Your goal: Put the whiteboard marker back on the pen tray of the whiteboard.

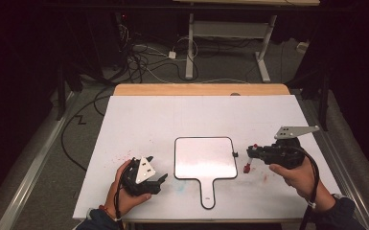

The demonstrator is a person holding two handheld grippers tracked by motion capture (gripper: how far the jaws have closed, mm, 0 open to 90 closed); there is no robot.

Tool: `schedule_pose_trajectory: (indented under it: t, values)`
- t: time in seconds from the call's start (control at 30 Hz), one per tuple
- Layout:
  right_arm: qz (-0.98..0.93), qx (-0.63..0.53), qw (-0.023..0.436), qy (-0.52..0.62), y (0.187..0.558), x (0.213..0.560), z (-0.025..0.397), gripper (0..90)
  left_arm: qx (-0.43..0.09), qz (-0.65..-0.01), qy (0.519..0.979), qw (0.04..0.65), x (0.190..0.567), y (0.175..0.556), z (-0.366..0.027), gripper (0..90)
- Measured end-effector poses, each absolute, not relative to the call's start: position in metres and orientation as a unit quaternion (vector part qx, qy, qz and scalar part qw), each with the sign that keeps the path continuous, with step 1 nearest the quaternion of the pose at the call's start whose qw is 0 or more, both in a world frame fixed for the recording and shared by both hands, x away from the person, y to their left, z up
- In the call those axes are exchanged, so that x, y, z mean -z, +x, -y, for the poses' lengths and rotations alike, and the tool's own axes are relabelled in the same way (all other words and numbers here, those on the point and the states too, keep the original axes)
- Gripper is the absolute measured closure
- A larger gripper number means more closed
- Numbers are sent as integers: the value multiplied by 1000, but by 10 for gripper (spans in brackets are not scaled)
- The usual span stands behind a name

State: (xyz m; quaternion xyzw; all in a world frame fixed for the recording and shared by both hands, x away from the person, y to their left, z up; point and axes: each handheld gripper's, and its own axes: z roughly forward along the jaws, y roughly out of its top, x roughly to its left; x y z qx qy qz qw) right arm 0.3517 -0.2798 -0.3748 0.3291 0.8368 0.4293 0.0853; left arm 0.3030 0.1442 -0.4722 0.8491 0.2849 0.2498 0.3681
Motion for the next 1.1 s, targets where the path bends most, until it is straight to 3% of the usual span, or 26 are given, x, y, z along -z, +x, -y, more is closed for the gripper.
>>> schedule_pose_trajectory:
  t: [0.23,0.4,0.67,0.9,1.1]
  values:
    - [-837,-411,11,360,379,407,269,796,-241,-285,853,365,474,305,-143,232]
    - [-829,-410,0,380,399,430,259,762,-243,-282,854,364,474,307,-142,232]
    - [-827,-387,52,404,416,452,252,737,-235,-284,858,358,476,310,-138,232]
    - [-857,-379,128,323,410,449,236,628,-234,-282,858,360,475,309,-137,231]
    - [-887,-321,166,286,416,461,219,600,-235,-274,861,357,476,306,-137,231]
